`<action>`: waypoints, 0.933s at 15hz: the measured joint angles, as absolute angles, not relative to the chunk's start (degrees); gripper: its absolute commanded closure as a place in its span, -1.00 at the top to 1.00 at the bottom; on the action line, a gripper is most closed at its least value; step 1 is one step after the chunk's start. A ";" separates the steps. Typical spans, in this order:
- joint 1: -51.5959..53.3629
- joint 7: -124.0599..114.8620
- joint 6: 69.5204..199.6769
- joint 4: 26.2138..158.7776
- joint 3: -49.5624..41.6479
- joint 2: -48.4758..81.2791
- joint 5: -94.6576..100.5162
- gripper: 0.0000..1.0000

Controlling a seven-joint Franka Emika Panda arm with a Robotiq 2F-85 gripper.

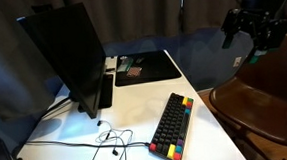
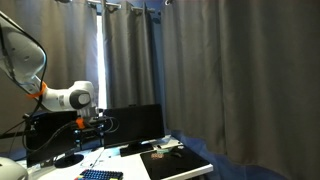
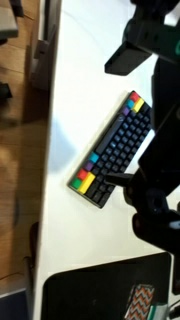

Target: Press the number seven button on the keyboard

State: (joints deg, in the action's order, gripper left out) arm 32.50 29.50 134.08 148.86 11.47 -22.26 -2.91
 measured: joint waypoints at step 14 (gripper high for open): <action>33.77 42.39 164.39 140.59 14.34 6.62 -19.49 1.00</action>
